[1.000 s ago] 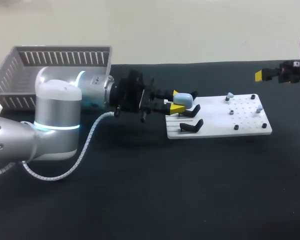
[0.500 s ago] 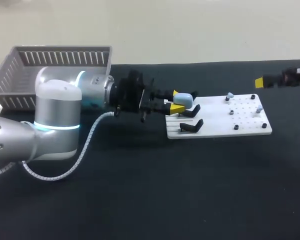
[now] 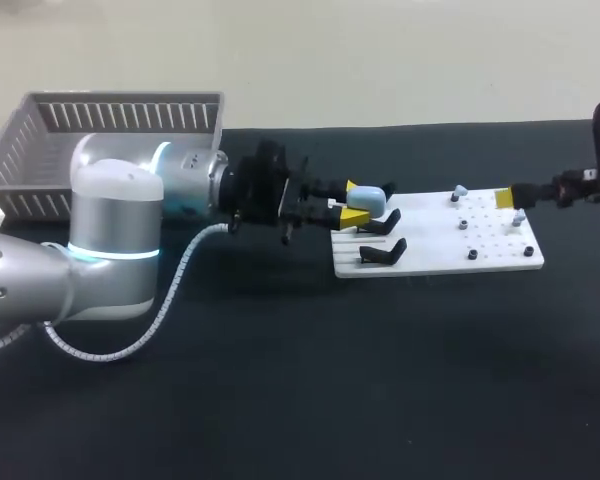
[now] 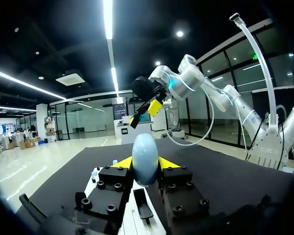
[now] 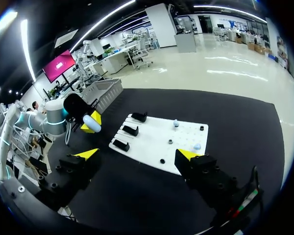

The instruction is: Pick up each earbud case from the left stands, insert the matching earbuds, close the lid, and place the case in the box.

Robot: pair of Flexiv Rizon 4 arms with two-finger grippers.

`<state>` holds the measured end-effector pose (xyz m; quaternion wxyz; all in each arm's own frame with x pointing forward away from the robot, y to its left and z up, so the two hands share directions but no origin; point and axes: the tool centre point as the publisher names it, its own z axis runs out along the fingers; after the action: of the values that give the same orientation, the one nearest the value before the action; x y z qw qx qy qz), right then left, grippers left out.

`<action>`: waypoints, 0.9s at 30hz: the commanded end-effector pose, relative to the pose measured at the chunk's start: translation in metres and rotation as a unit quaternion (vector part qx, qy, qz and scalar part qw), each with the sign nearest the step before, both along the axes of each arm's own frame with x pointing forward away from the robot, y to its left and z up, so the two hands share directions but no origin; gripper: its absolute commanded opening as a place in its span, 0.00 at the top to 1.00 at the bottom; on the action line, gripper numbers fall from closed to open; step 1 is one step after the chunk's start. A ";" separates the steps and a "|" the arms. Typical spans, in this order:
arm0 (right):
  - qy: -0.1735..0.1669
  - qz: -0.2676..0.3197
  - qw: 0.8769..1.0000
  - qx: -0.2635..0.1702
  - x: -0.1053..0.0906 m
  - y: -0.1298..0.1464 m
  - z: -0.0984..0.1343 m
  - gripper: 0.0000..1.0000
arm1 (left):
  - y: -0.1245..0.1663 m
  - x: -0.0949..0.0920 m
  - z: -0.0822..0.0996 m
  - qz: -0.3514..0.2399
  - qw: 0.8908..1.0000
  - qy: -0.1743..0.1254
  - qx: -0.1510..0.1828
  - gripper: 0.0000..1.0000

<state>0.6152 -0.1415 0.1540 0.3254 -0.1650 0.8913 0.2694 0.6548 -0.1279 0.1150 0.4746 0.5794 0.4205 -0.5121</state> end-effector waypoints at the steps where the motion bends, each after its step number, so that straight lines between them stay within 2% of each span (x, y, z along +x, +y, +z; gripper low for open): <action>1: 0.001 -0.030 0.999 -0.032 -0.018 0.012 0.001 0.00 | 0.000 -0.001 -0.001 0.001 1.000 -0.001 -0.002 1.00; 15: 0.023 -0.026 0.999 -0.039 -0.046 0.053 0.004 0.00 | 0.000 -0.001 -0.001 0.001 1.000 -0.001 -0.002 1.00; 27: 0.044 0.005 0.998 -0.039 -0.049 0.093 0.002 0.00 | 0.000 -0.001 -0.001 0.001 1.000 -0.001 -0.002 1.00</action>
<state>0.5630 -0.0603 0.1562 0.2744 -0.1822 0.9014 0.2810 0.6548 -0.1280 0.1151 0.4745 0.5794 0.4205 -0.5121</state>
